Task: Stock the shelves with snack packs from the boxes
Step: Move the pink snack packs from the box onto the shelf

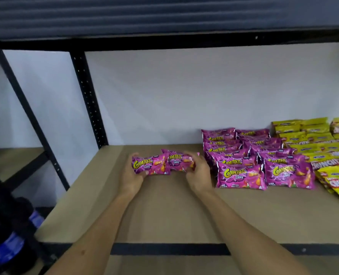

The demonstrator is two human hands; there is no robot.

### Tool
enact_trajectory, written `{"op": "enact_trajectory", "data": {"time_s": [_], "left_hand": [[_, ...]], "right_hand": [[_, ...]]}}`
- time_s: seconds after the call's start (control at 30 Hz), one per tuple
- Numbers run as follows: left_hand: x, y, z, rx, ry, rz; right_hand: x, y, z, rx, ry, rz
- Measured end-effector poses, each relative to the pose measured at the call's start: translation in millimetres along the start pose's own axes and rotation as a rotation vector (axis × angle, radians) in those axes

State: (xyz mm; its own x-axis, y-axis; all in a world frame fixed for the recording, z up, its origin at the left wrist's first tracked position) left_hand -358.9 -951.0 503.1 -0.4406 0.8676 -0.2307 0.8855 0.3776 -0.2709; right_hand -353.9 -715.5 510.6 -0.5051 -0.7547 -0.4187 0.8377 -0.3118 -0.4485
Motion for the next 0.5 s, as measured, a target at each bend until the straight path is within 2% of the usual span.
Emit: {"op": "enact_trajectory", "data": {"time_s": [0.2, 0.5], "left_hand": [[8.1, -63.4, -5.9, 0.043, -0.039, -0.111], [30.0, -122.5, 8.8, 0.032, -0.064, -0.106]], "right_hand": [[28.1, -45.7, 17.0, -0.064, 0.15, -0.038], [54.2, -98.5, 1.6, 0.029, 0.227, -0.11]]}}
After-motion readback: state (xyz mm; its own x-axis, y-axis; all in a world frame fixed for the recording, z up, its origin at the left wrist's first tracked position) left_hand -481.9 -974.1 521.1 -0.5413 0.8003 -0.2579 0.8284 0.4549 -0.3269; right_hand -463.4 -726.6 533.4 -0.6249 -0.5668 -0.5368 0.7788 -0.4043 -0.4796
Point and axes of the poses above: each hand's wrist, its own y-axis away from the middle knuckle, its own x-axis out of the palm, z = x × y, the point moved 7 cm from there along -y, towards the middle knuckle, and after that the axes turned 11 degrees about -z, right-handed, at the moved point
